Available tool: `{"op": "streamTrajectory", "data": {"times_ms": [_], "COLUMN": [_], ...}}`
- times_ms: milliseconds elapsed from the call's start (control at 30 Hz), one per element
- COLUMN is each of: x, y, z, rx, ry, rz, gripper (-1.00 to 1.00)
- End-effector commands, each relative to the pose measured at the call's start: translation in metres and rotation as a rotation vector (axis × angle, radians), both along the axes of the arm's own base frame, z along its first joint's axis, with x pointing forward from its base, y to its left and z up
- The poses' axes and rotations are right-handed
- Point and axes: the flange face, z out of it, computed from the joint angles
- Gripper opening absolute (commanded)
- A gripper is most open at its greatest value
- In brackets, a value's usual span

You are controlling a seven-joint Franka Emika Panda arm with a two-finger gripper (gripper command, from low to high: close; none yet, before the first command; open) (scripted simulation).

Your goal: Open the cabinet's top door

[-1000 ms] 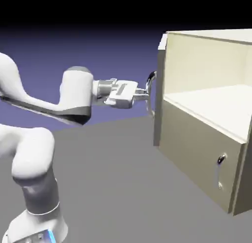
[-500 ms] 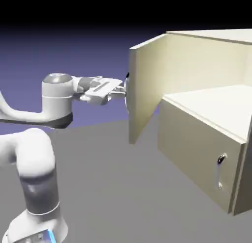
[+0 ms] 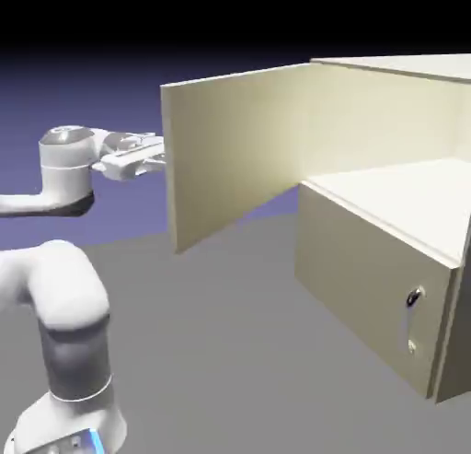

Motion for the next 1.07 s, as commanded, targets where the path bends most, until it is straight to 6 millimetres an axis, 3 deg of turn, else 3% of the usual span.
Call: {"op": "streamTrajectory", "data": {"times_ms": [0,533,1033], "x": [-0.003,-0.018,-0.005], "y": [0.011,0.157,0.259], "z": [0.0,0.0,0.0], "rx": [0.0,0.0,0.0], "ry": [0.0,0.0,0.0], "rz": [-0.02,-0.3,-0.494], "gripper": [-1.0,-1.0,-1.0]}}
